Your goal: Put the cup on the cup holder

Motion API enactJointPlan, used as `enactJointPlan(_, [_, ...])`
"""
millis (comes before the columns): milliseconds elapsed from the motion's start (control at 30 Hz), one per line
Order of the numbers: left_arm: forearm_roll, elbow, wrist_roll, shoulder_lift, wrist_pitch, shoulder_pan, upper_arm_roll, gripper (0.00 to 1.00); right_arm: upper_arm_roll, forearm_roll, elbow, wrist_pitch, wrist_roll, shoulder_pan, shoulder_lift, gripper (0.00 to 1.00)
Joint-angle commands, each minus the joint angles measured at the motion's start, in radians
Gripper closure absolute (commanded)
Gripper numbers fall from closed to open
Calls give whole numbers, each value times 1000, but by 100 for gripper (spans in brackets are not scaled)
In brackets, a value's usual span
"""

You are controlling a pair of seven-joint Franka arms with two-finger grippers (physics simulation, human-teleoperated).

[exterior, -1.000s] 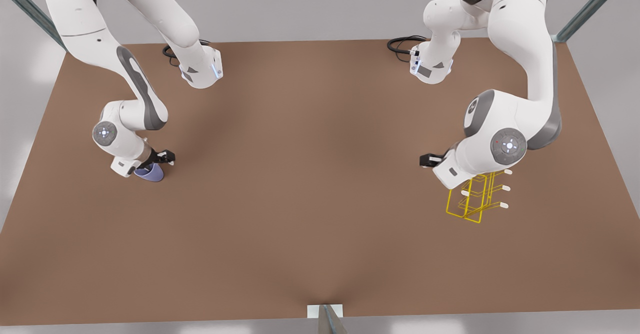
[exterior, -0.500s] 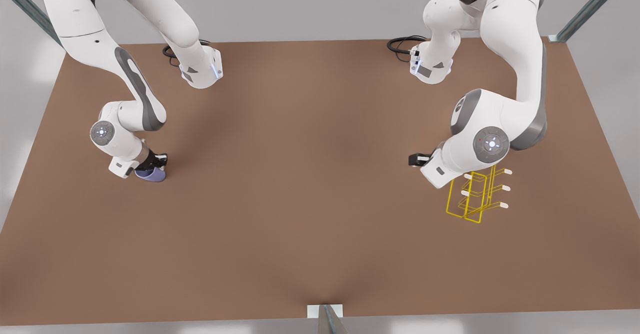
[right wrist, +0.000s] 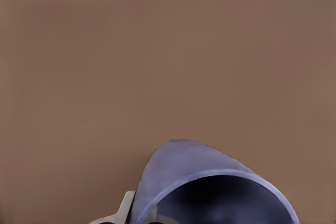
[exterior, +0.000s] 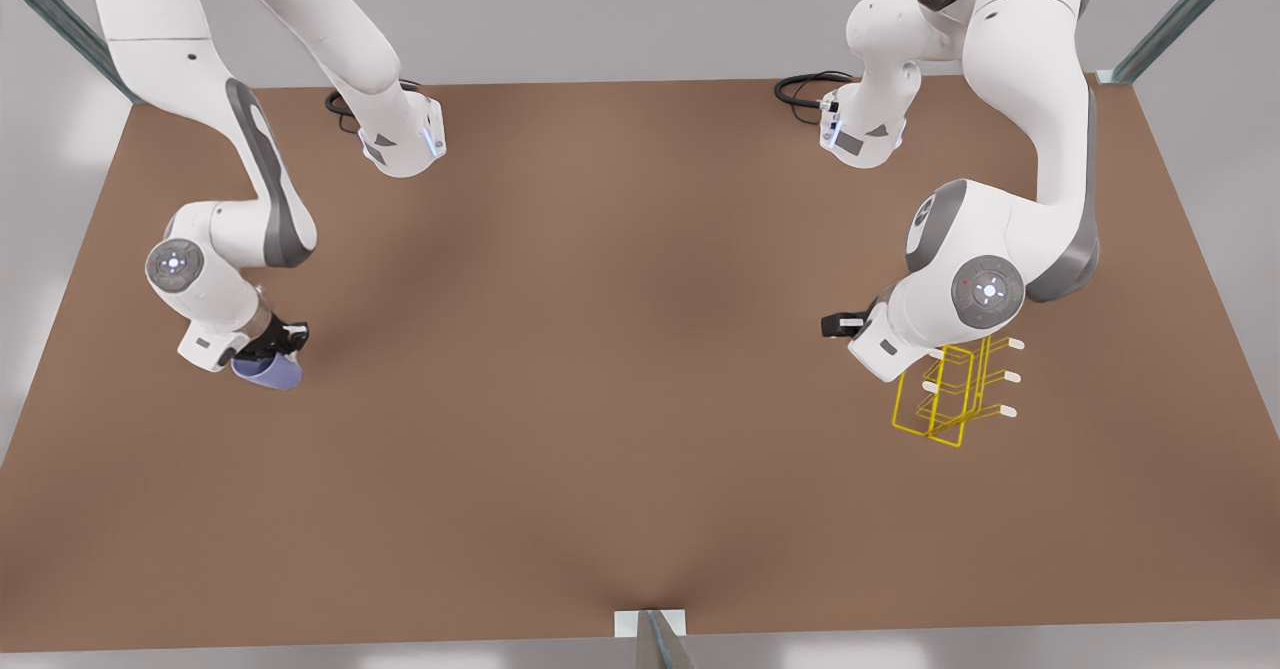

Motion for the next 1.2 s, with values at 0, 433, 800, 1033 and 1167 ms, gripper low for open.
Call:
enactJointPlan(0, [1,0,-59,-1,-3,1,0,0,-4,47,53,-151,71,67,10,79])
enactJointPlan(433, [1,0,-93,0,2,-2,0,0,-582,518,332,-178,335,1084,176,79])
enactJointPlan(800, [2,0,-238,12,7,-10,-4,0,-857,900,554,-126,459,1468,325,79])
enactJointPlan(1033, [-61,209,-1232,190,177,-70,-10,0,-351,926,571,-4,419,1054,455,79])
enactJointPlan(1167, [-61,201,-1518,198,237,-63,-2,0,-205,926,689,85,436,949,590,79])
